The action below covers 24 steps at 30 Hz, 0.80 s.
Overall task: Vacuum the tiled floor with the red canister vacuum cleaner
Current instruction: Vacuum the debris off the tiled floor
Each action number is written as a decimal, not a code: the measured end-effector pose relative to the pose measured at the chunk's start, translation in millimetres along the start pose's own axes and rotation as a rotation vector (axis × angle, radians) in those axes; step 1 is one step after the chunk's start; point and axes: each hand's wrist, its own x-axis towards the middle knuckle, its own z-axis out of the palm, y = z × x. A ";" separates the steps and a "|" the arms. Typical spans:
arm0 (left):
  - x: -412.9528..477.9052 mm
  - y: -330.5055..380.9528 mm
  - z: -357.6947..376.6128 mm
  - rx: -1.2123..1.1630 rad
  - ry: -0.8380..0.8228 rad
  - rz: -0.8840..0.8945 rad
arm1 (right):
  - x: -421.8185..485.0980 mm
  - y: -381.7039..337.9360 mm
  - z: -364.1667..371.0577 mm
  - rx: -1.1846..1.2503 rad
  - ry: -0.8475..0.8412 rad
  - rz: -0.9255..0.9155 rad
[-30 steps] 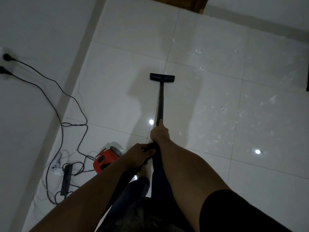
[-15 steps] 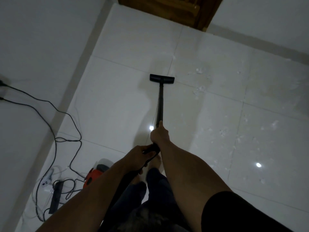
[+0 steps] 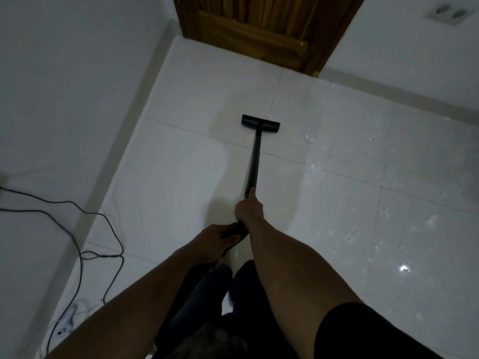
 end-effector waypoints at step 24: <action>126.3 125.3 -102.0 -0.052 -0.052 -0.072 | 130.0 -131.2 -71.9 0.106 0.031 0.097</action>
